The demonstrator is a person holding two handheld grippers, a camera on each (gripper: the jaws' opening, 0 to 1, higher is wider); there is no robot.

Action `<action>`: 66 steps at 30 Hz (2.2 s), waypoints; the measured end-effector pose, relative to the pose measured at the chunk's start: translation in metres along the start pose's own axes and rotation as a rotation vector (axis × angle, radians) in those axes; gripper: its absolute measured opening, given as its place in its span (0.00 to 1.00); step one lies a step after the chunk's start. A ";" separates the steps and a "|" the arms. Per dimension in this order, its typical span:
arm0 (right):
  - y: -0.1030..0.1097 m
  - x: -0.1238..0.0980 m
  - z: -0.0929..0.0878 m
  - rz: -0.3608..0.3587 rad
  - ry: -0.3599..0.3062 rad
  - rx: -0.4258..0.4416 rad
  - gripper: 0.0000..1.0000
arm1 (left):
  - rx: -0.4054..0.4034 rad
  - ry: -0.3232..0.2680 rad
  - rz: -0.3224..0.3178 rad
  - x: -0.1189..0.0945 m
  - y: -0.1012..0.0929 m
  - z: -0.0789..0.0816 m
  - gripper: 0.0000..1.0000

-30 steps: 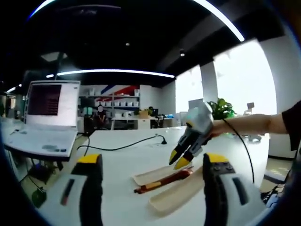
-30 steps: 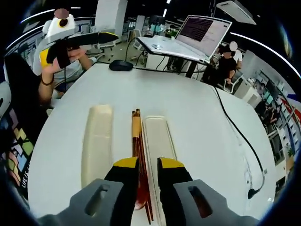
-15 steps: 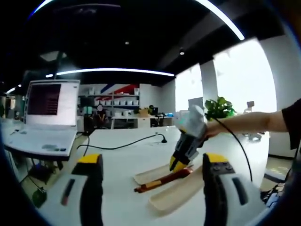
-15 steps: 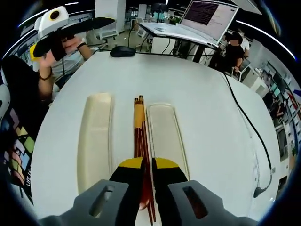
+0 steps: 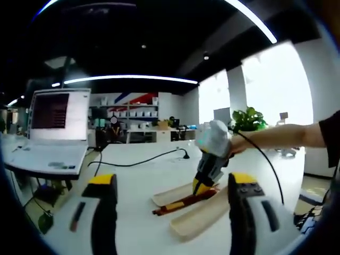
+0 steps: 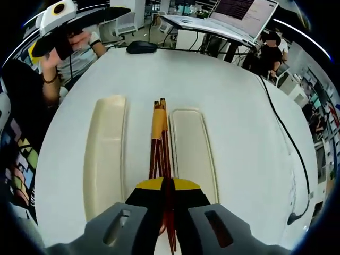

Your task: Arrange the utensils inside the cutlery case until each visible utensil rests in its matching compartment.

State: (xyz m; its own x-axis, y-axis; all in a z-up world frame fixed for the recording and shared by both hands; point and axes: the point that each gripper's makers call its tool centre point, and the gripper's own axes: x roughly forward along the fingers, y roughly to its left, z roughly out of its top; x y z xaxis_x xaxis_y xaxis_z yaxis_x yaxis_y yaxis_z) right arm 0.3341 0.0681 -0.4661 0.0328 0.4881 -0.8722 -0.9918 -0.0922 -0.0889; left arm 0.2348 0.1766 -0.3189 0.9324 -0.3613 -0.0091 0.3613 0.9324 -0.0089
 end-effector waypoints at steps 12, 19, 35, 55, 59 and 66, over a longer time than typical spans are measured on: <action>-0.001 0.000 0.000 0.012 0.015 -0.001 0.05 | 0.000 0.002 0.001 0.000 0.000 0.000 0.90; -0.003 0.001 0.000 0.032 0.044 -0.001 0.06 | 0.000 0.004 0.001 0.000 0.000 0.000 0.90; -0.006 0.008 0.010 0.066 0.057 -0.005 0.12 | -0.005 -0.006 -0.008 0.000 0.000 0.001 0.90; -0.001 0.011 0.014 0.098 0.165 -0.093 0.09 | -0.003 0.000 -0.010 -0.001 -0.001 0.000 0.90; 0.002 0.010 0.013 0.121 0.191 -0.046 0.07 | -0.009 -0.017 -0.019 -0.002 -0.001 0.003 0.90; 0.005 0.009 0.010 0.136 0.200 0.004 0.08 | -0.014 -0.020 -0.021 -0.003 -0.001 0.004 0.90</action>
State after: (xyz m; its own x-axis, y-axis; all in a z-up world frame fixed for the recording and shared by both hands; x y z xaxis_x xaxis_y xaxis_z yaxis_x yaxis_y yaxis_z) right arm 0.3279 0.0802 -0.4696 -0.0773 0.2903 -0.9538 -0.9893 -0.1414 0.0371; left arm 0.2313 0.1767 -0.3149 0.9245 -0.3810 0.0113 0.3811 0.9242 -0.0233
